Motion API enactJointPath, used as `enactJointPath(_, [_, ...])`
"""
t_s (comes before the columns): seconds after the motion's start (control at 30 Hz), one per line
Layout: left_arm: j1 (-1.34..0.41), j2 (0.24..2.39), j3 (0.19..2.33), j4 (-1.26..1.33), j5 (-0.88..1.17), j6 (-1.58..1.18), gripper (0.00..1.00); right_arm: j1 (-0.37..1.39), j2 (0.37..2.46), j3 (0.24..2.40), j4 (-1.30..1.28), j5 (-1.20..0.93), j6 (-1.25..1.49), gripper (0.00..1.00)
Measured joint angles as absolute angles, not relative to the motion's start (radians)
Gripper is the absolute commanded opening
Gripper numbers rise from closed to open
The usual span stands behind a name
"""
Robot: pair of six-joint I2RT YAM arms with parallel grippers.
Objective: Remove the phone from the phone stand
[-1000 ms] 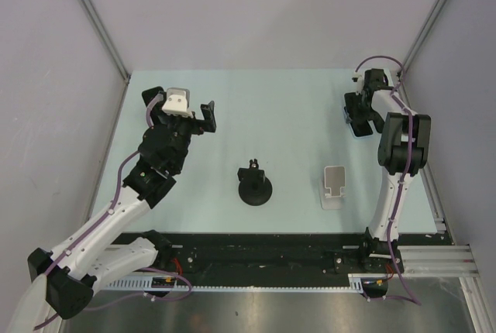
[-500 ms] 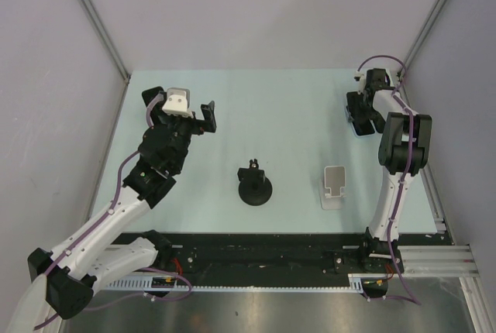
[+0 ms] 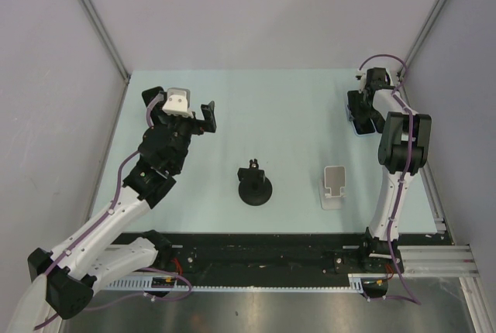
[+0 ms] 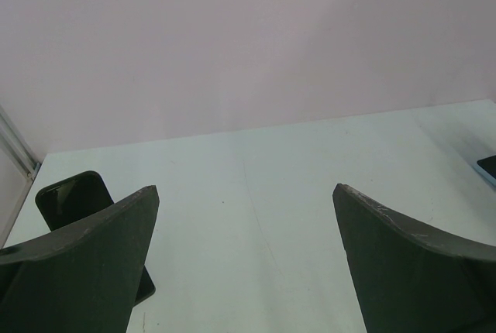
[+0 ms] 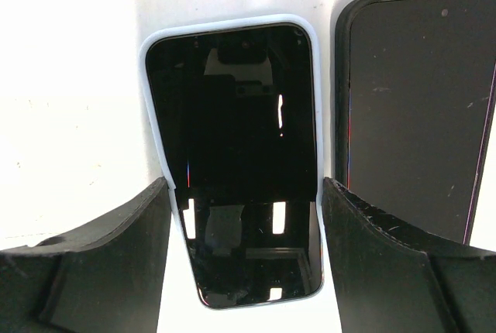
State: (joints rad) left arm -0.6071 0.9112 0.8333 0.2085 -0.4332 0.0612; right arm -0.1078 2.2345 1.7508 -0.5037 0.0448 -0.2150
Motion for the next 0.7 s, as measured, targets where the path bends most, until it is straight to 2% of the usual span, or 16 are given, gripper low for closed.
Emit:
enactJointPath(0.53, [-0.607,0.911,0.833,0.208,-0.432,0.062,0.99,-0.109,2.238,1.754,-0.503,0.046,-0.202,0.65])
enactJointPath(0.63, [-0.607,0.911,0.833,0.208,-0.433,0.062,1.00,-0.110,2.244,1.763,-0.500,0.046,-0.200,0.68])
enactJointPath(0.7, [-0.607,0.911,0.833,0.208,-0.432,0.062,1.00,-0.111,2.245,1.763,-0.497,0.045,-0.198,0.75])
